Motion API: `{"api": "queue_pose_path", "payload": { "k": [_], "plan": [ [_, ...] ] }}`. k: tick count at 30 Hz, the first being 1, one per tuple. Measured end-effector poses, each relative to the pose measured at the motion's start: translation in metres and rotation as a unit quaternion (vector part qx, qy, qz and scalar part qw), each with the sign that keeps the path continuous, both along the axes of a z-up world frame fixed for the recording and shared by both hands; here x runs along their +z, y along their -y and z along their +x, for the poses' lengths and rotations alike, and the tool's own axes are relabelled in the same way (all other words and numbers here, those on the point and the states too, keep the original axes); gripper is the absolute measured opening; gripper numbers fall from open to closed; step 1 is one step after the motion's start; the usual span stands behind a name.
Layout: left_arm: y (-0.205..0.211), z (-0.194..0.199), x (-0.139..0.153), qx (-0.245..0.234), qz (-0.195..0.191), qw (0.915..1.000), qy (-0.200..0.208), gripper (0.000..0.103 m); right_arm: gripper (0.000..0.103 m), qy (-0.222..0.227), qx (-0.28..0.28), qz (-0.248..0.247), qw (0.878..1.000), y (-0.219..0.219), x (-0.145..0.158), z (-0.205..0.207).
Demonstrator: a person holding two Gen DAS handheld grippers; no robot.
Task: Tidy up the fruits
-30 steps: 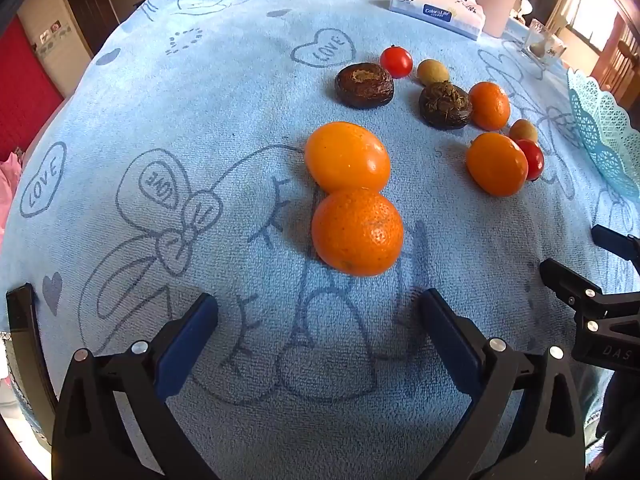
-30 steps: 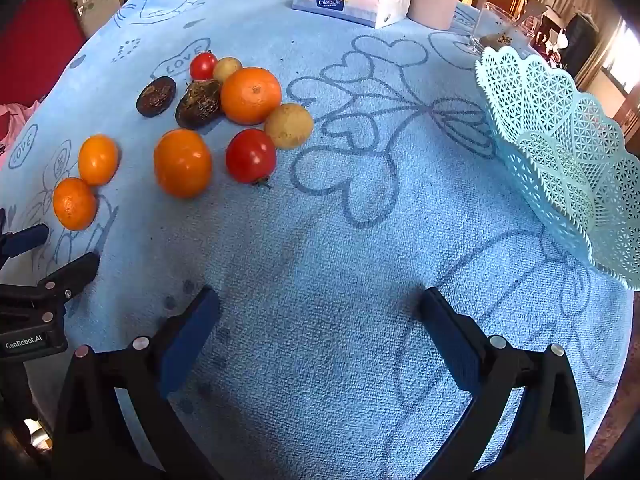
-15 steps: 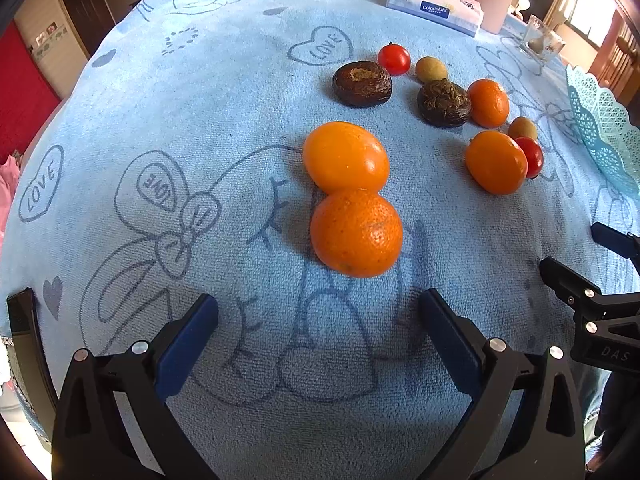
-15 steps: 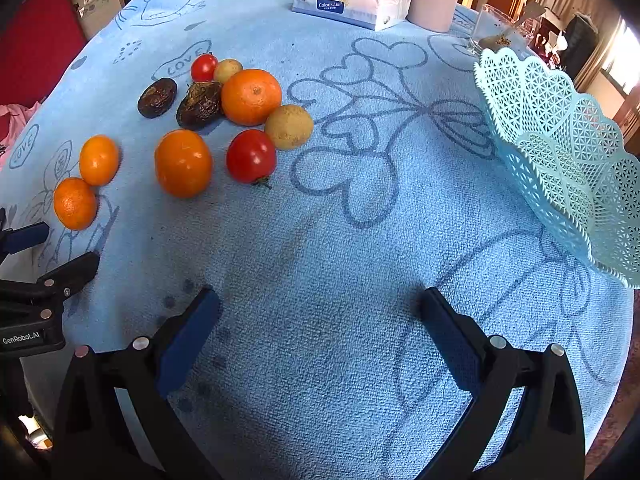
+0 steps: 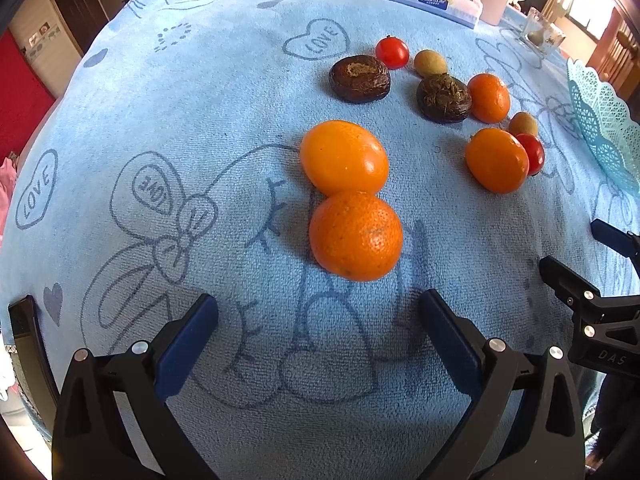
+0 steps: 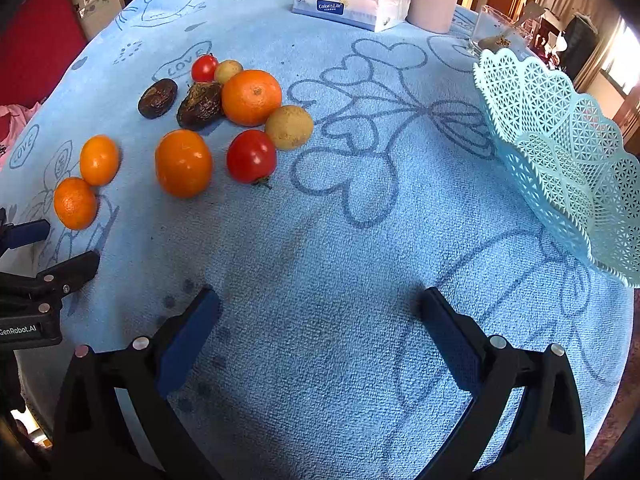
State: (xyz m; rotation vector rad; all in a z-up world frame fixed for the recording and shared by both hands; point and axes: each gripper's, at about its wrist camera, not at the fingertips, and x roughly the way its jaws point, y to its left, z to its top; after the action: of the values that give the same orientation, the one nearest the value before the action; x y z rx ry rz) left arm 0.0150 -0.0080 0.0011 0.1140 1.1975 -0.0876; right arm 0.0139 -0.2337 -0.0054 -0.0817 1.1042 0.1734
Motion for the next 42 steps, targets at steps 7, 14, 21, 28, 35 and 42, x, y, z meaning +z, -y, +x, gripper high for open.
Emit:
{"api": "queue_pose_path", "payload": {
  "k": [7, 14, 21, 28, 35, 42],
  "plan": [
    [0.002, 0.004, -0.001, -0.003, 0.0, 1.0, -0.006, 0.098, 0.101, -0.005, -0.001, -0.001, 1.0, 0.0, 0.0, 0.002],
    [0.002, 0.009, -0.001, -0.003, -0.001, 1.0, -0.008, 0.098, 0.101, -0.022, -0.003, -0.005, 1.0, -0.001, 0.0, 0.007],
    [0.002, 0.008, -0.002, -0.002, -0.001, 1.0, -0.005, 0.098, 0.101, -0.022, -0.003, -0.005, 1.0, -0.001, -0.001, 0.006],
    [-0.001, 0.001, -0.002, -0.003, -0.001, 1.0, 0.0, 0.098, 0.101, -0.021, -0.002, -0.006, 1.0, -0.001, -0.001, 0.006],
    [0.0, 0.0, -0.002, -0.003, -0.001, 1.0, 0.001, 0.098, 0.101, -0.018, -0.002, -0.006, 1.0, -0.002, -0.001, 0.007],
    [0.0, 0.001, -0.001, -0.003, -0.001, 1.0, 0.0, 0.098, 0.101, -0.017, -0.002, -0.006, 1.0, -0.002, -0.002, 0.006]
  ]
}}
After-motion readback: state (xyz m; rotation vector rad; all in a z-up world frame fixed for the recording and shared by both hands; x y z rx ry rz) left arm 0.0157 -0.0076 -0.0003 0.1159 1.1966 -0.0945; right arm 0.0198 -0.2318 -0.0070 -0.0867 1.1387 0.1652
